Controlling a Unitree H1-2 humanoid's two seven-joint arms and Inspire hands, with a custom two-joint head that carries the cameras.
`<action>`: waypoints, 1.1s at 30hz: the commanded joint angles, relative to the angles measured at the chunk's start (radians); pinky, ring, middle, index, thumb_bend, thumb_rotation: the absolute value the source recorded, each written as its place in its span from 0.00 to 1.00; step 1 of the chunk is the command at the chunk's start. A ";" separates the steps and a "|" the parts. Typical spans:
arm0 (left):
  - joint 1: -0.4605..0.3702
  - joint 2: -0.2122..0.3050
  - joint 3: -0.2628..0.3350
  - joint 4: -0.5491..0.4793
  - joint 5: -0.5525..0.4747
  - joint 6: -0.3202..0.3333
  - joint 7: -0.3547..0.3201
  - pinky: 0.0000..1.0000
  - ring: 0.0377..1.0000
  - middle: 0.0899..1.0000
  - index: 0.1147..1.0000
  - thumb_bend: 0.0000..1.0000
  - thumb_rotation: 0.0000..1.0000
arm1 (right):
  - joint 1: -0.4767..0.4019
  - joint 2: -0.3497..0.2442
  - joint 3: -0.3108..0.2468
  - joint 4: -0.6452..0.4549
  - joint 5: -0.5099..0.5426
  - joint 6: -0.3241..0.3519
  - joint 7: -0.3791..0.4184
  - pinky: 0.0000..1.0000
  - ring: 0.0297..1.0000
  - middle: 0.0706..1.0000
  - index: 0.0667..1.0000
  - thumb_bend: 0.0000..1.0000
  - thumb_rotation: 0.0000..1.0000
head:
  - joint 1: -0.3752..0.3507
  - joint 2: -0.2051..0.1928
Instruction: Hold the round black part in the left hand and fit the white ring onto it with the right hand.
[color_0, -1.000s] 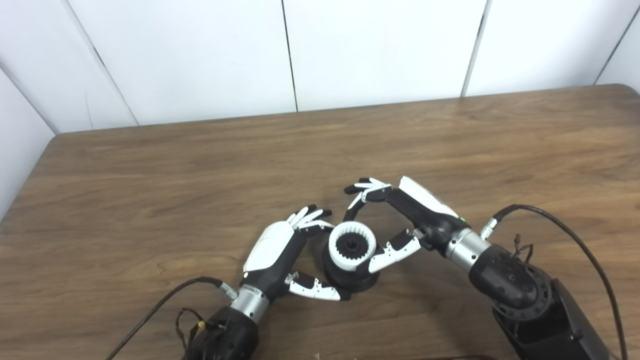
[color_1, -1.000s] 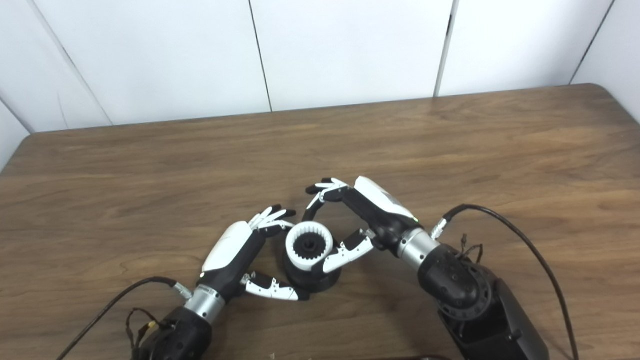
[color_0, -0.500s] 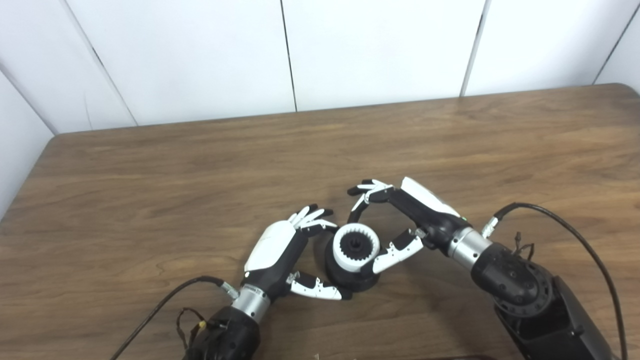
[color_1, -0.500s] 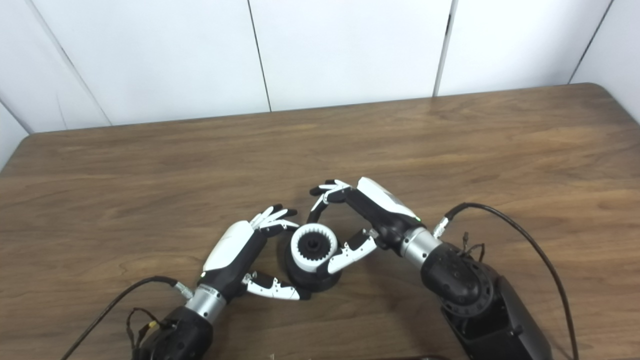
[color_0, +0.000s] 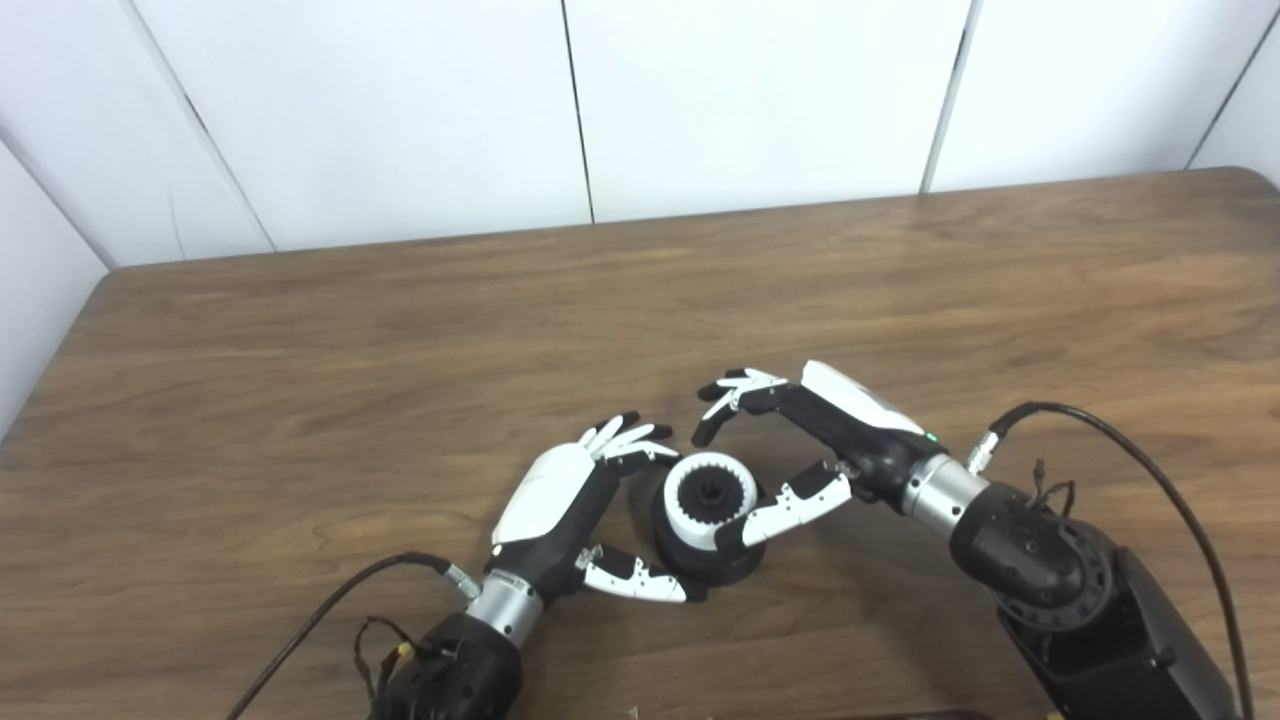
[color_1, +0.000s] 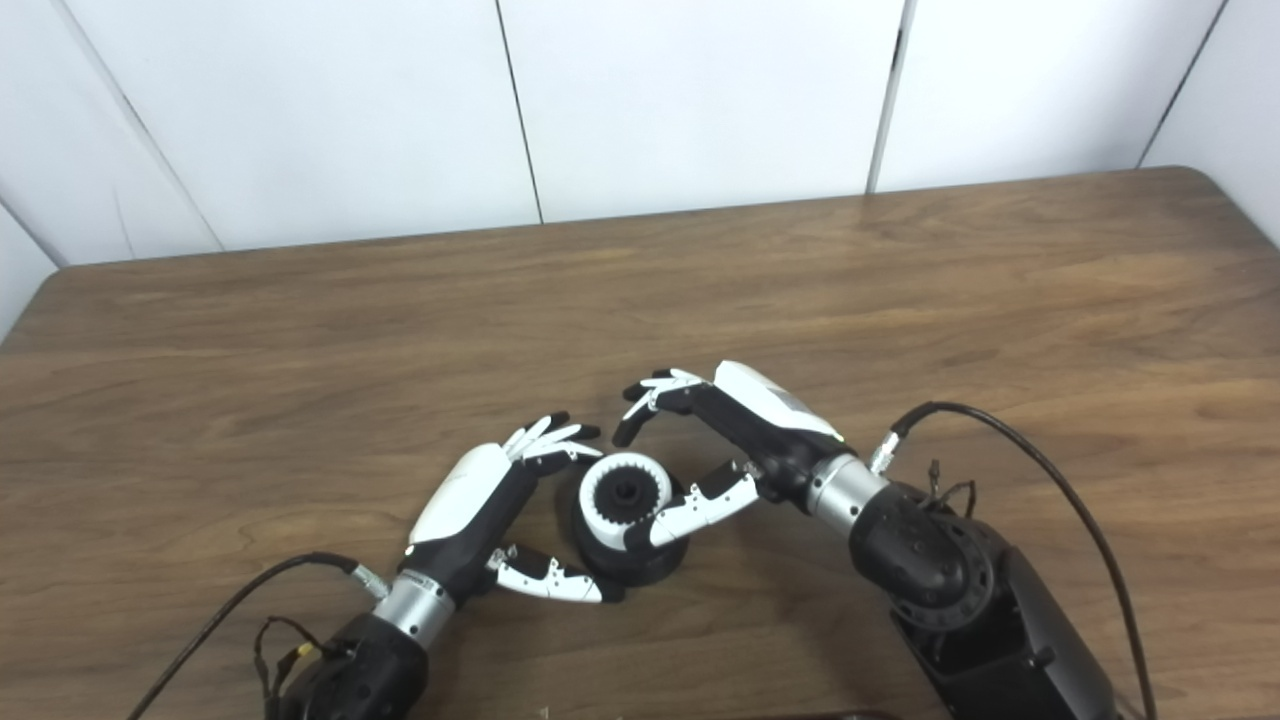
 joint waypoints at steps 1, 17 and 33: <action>-0.024 -0.002 0.010 -0.030 -0.007 -0.005 0.009 1.00 0.99 0.89 0.69 0.95 0.25 | -0.039 -0.005 -0.014 -0.019 0.004 -0.003 0.002 0.87 0.96 0.87 0.63 1.00 0.39 | -0.001 0.000; -0.021 0.017 0.051 -0.066 -0.064 0.049 -0.053 0.98 1.00 0.92 0.77 1.00 0.27 | -0.045 0.000 -0.039 -0.004 0.016 -0.006 -0.002 0.91 0.97 0.87 0.62 1.00 0.42 | 0.010 0.003; 0.042 0.138 0.161 -0.140 -0.206 0.025 -0.092 0.93 0.99 0.93 0.88 1.00 0.32 | -0.014 0.027 -0.101 0.002 0.023 -0.021 -0.062 0.84 0.93 0.90 0.74 1.00 0.48 | 0.016 -0.002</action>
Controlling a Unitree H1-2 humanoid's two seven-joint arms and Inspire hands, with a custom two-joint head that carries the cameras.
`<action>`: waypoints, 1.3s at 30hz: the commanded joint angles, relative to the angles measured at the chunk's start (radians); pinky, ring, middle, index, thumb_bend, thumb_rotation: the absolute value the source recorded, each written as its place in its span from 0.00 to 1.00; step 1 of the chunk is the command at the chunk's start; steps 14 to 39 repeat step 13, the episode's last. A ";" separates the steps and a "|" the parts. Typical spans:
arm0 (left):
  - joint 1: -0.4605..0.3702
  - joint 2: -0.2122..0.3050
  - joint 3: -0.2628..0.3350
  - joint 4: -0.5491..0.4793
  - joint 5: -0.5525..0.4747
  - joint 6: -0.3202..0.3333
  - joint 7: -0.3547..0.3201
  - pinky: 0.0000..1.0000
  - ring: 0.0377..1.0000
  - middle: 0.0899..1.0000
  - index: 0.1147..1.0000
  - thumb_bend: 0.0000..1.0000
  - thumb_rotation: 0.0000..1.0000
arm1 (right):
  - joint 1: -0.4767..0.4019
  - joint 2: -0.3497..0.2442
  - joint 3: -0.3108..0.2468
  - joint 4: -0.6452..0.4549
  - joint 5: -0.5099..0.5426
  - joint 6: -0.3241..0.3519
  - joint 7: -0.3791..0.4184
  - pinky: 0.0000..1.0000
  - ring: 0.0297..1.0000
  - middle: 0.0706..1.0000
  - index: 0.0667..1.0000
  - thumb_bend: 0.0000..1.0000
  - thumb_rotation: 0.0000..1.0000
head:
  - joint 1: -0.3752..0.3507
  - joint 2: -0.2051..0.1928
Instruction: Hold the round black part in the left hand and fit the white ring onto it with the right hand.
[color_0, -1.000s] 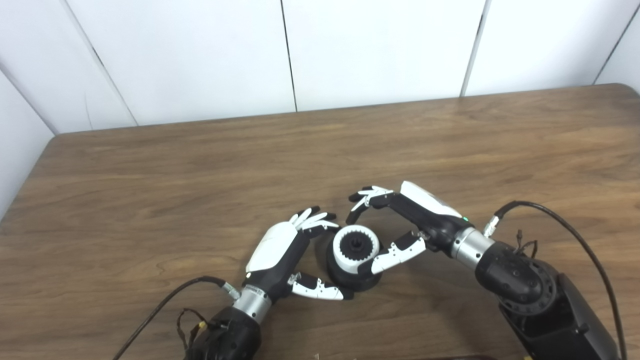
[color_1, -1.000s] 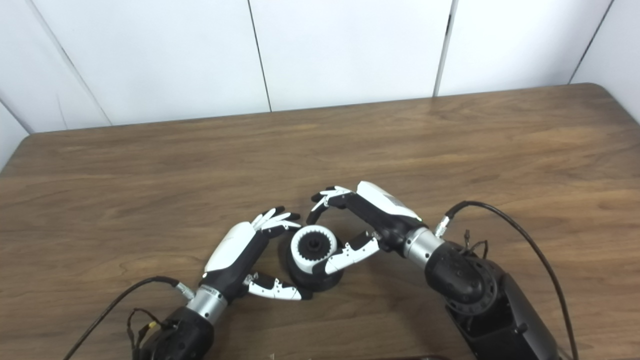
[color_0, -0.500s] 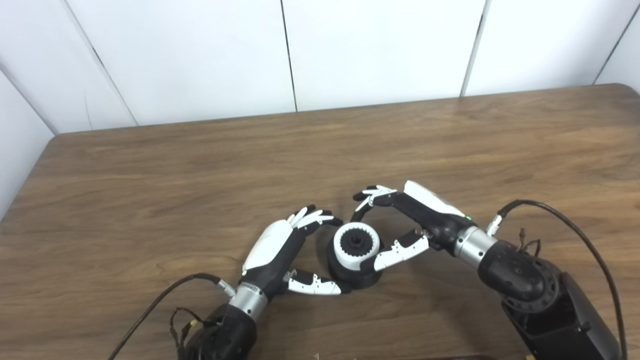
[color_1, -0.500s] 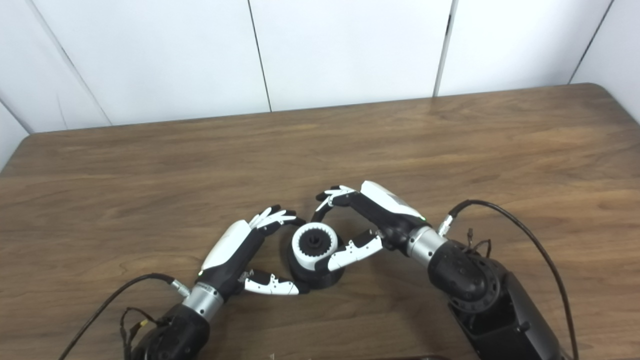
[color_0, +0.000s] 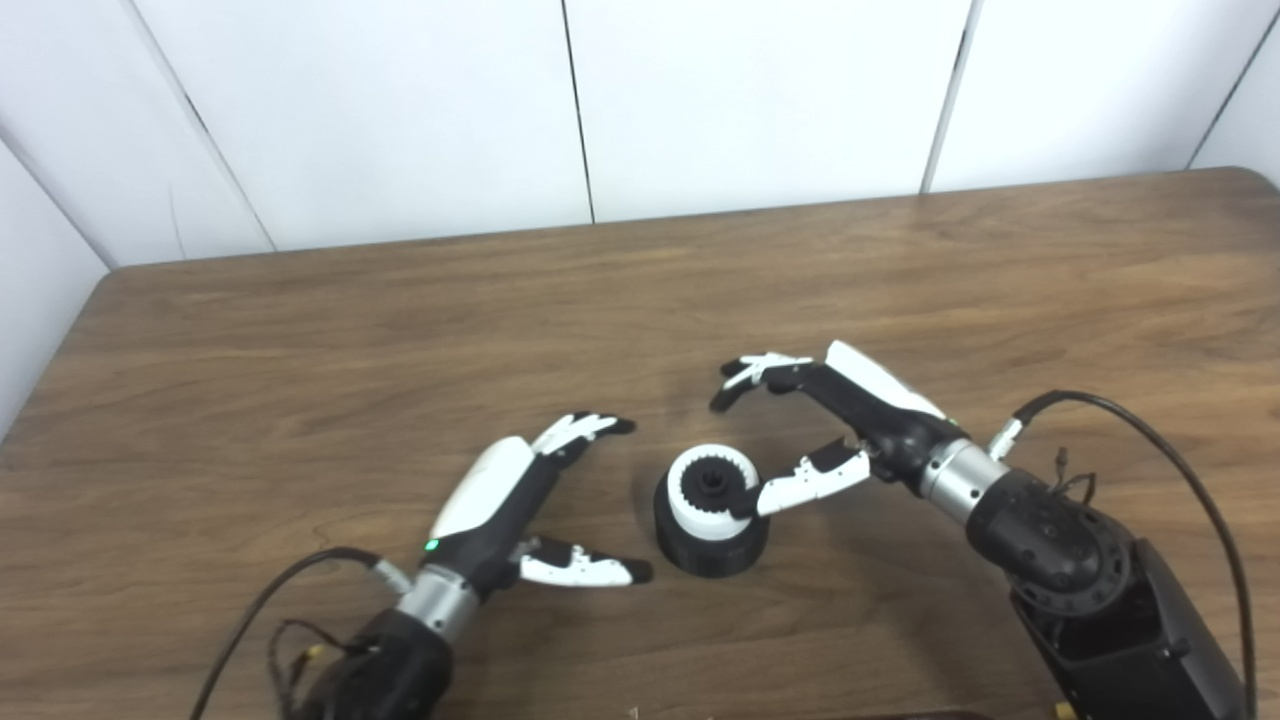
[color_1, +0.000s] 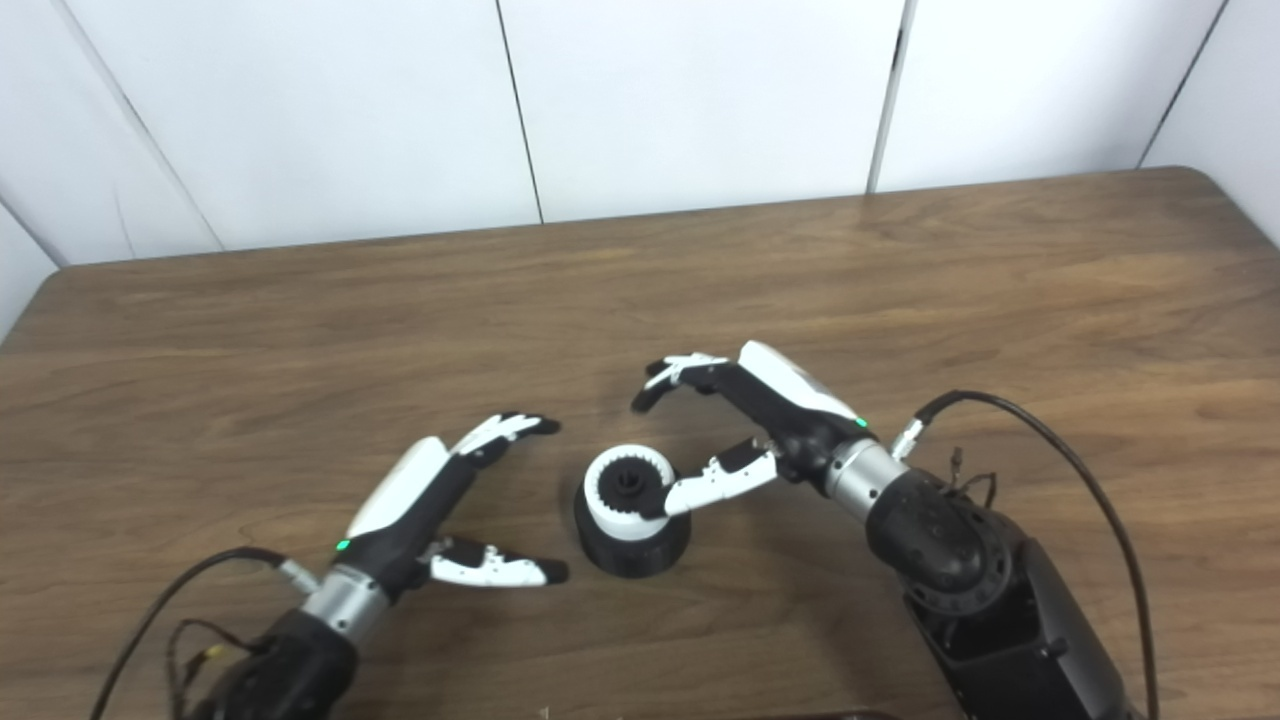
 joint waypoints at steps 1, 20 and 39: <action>0.009 0.026 0.044 -0.049 -0.063 -0.013 0.004 0.94 0.99 0.94 0.90 1.00 0.42 | -0.010 0.013 -0.029 -0.005 0.026 -0.032 -0.037 0.84 0.94 0.91 0.76 1.00 0.49 | 0.001 0.001; 0.099 0.002 0.186 -0.082 -0.138 0.026 0.083 0.91 0.96 0.99 1.00 0.82 0.92 | 0.065 0.057 -0.146 0.076 0.152 -0.070 -0.133 0.83 0.90 0.90 0.84 0.87 0.64 | -0.003 -0.001; 0.099 0.002 0.186 -0.082 -0.138 0.026 0.083 0.91 0.96 0.99 1.00 0.82 0.92 | 0.065 0.057 -0.146 0.076 0.152 -0.070 -0.133 0.83 0.90 0.90 0.84 0.87 0.64 | -0.003 -0.001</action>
